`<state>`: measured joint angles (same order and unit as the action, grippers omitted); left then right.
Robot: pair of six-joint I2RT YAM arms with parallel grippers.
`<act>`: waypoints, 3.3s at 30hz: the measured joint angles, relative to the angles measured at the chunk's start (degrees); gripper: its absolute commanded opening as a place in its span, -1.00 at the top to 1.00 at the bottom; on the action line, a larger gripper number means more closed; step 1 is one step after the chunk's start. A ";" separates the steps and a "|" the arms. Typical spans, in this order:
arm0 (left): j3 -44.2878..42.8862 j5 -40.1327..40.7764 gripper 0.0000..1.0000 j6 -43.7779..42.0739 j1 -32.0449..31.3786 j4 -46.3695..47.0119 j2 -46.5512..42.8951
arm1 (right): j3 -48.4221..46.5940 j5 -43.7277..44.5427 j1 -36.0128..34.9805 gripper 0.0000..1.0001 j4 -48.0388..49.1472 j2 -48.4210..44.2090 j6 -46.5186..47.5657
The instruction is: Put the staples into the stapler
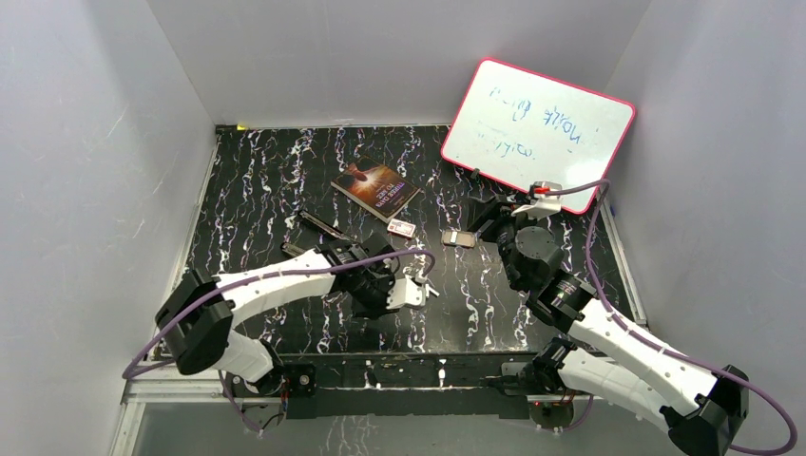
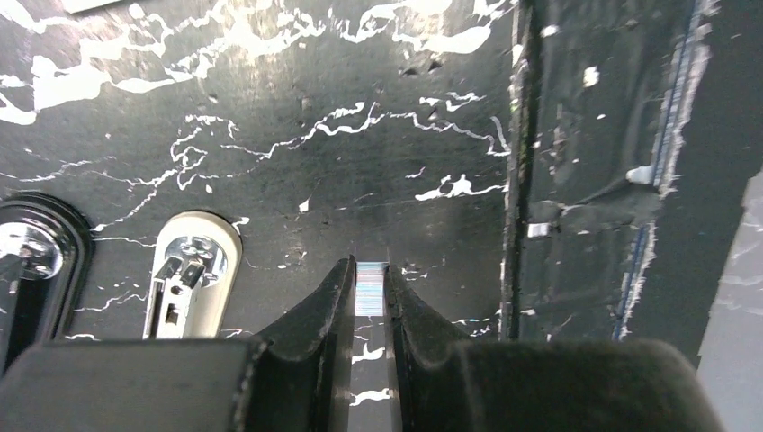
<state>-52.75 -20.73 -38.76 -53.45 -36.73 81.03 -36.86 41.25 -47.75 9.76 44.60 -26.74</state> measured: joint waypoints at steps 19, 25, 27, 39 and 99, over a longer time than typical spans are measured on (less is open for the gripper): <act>-1.03 7.04 0.69 -1.14 -2.14 -0.22 9.22 | 1.16 -0.57 0.00 -0.40 -3.26 0.02 -3.45; -1.03 6.95 0.54 -1.14 -2.23 -0.15 9.20 | 2.03 -1.31 0.00 -0.40 -3.74 0.15 -3.52; -1.03 6.95 0.52 -1.09 -2.23 0.00 9.16 | 2.10 -1.62 0.00 -0.40 -3.76 0.15 -3.52; -1.09 5.68 0.18 3.26 -1.22 4.24 2.19 | 2.16 -7.74 0.02 -0.42 -7.04 2.05 -1.86; 3.76 8.79 -0.02 30.86 13.18 29.00 -15.21 | -7.50 -32.17 -5.31 0.81 -26.34 38.99 11.87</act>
<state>-48.99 -11.94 -7.90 -40.27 -7.73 65.82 -44.36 9.08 -53.06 -16.58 83.59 -14.87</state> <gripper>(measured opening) 0.495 0.227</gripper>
